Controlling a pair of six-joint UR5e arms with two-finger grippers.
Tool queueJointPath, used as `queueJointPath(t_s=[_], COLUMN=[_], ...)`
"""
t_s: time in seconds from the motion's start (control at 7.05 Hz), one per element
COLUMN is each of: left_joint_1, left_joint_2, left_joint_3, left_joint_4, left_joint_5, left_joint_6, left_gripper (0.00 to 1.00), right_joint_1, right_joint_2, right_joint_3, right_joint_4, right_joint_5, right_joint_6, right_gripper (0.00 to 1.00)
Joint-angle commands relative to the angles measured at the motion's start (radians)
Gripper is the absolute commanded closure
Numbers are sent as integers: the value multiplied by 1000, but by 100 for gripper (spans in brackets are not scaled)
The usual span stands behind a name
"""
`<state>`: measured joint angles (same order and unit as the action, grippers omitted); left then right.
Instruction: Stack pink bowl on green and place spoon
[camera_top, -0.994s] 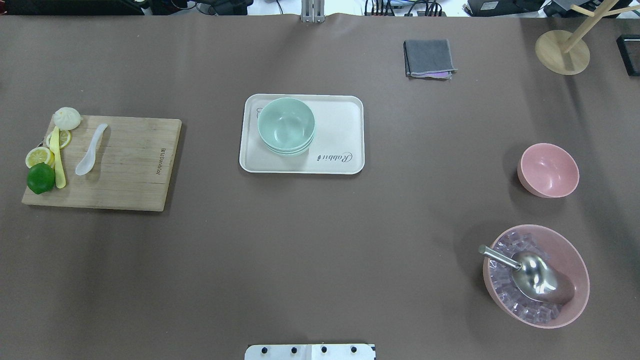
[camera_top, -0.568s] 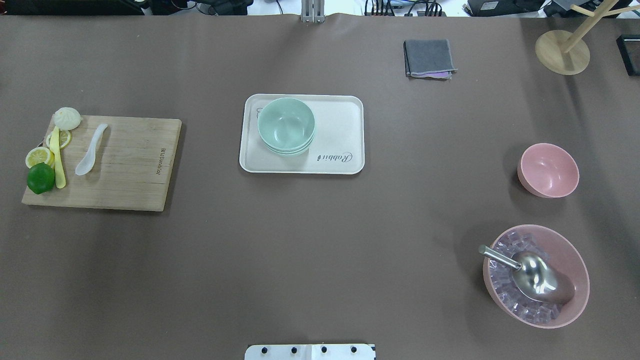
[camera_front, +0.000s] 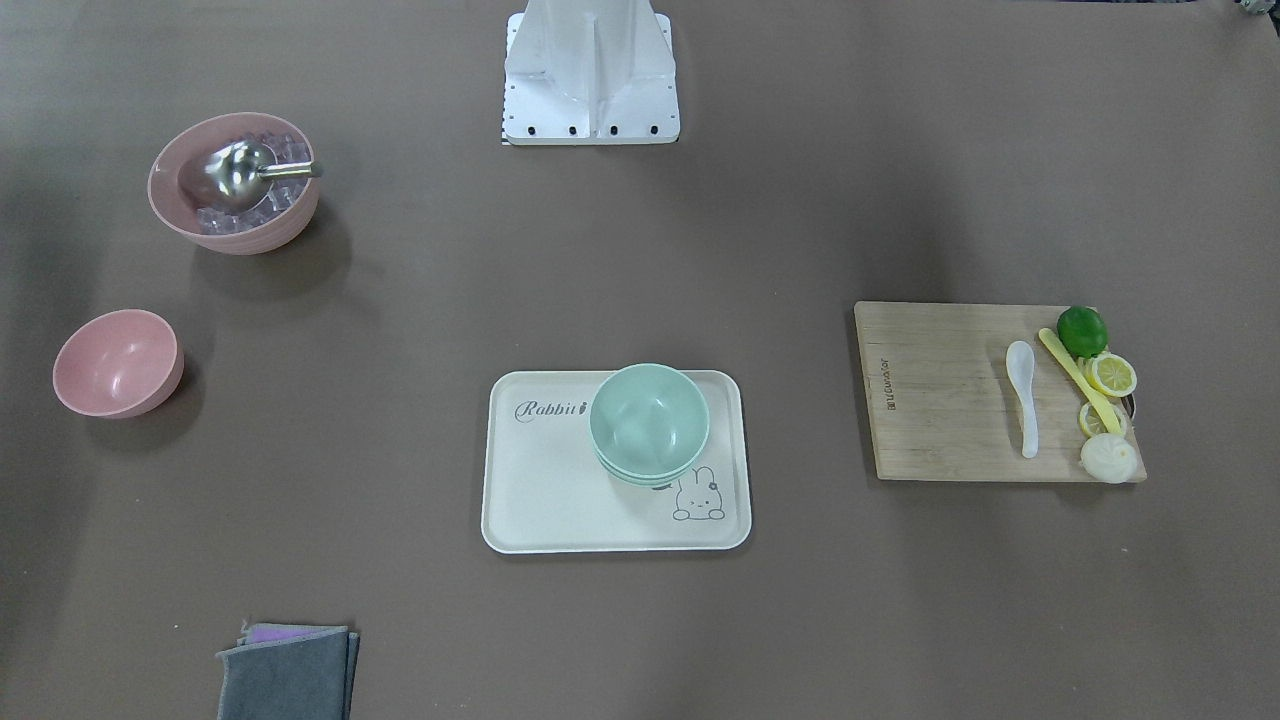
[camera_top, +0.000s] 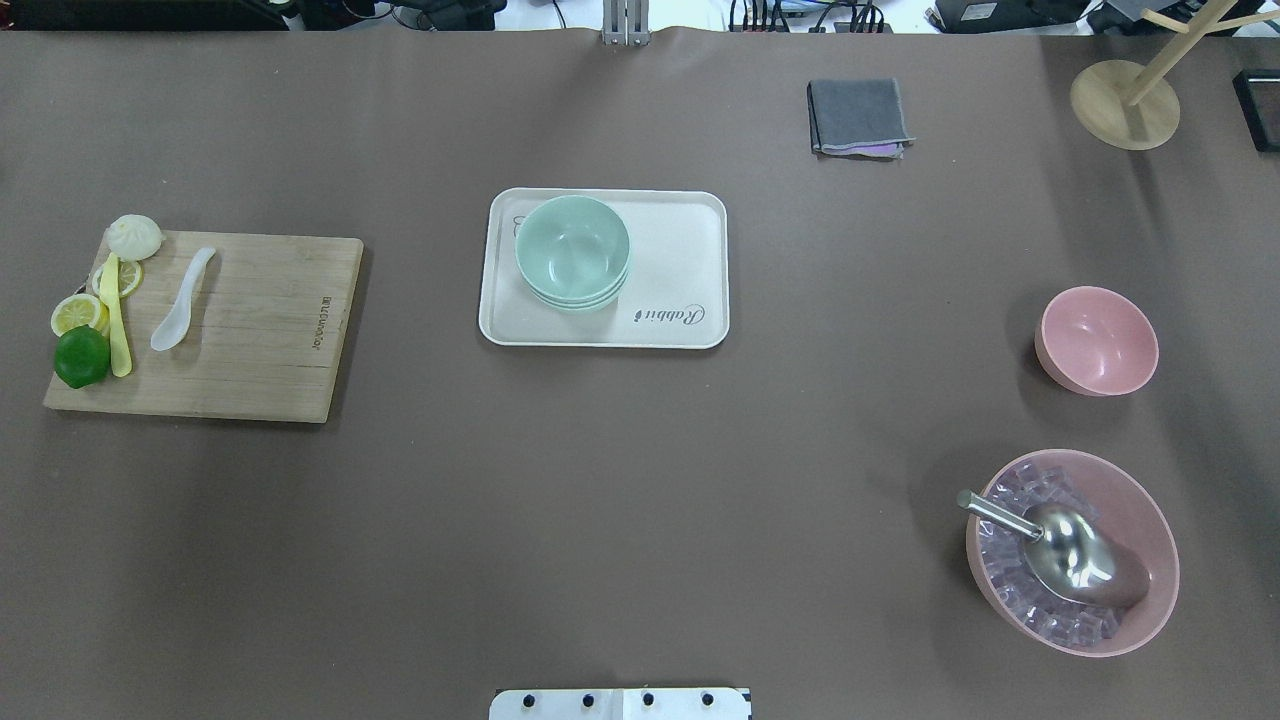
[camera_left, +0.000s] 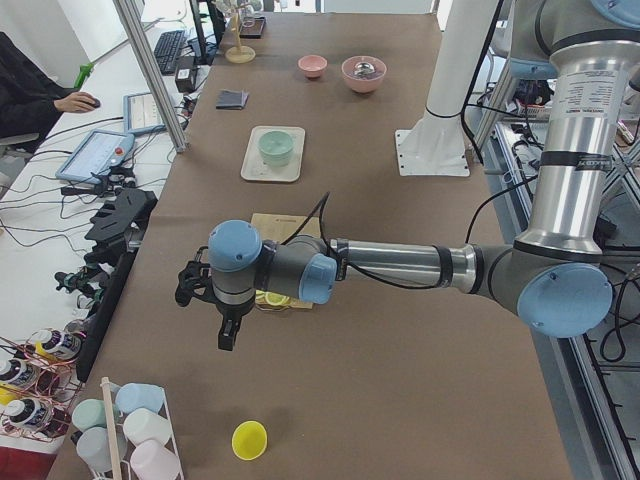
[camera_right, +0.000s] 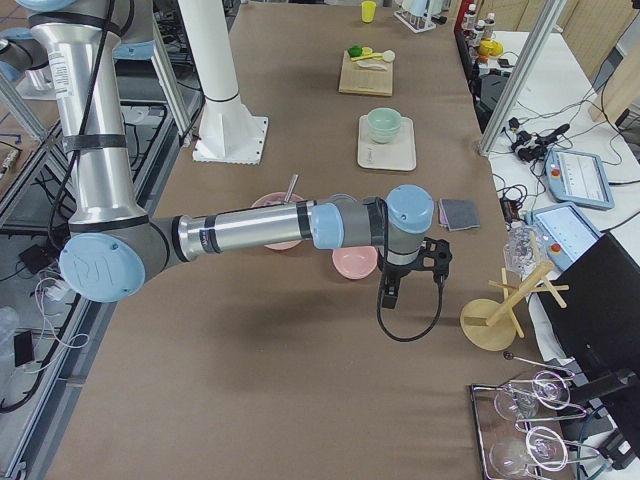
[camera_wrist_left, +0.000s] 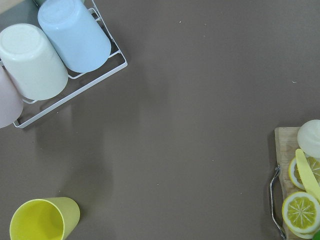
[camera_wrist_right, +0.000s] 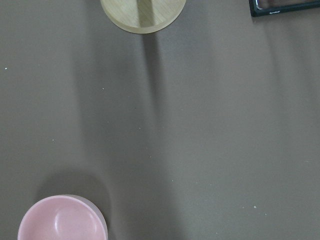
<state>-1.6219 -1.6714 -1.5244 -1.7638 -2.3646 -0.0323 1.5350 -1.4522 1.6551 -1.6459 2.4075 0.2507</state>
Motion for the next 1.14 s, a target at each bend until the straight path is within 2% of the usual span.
queueJointPath(t_s=[0.0,0.14,0.28,0.57,0.71,0.85,0.99], left_joint_1=[17,17,17,17,17,17,17], left_joint_2=[-25,-24,-28,-33,-33,-33,-33], left_joint_3=[24,15,15,15,12,12,13], left_joint_4=[-23,-25,-26,-26,-26,-23,-23], left_joint_5=[-19,-21,-21,-21,-22,-22,-22], left_joint_6=[2,8,6,6,6,6,5], left_gripper=[1,1,1,1,1,2,1], right_joint_1=[-57,-112,-151,-231,-292,-340,-349], right_joint_2=[35,85,90,28,-24,-42,-65], right_joint_3=[0,-11,-15,-110,-133,-141,-136], right_joint_4=[2,2,36,427,598,665,673], right_joint_5=[39,32,27,13,-52,-56,-48], right_joint_6=[28,110,151,394,489,556,558], right_gripper=[0,0,0,0,0,0,0])
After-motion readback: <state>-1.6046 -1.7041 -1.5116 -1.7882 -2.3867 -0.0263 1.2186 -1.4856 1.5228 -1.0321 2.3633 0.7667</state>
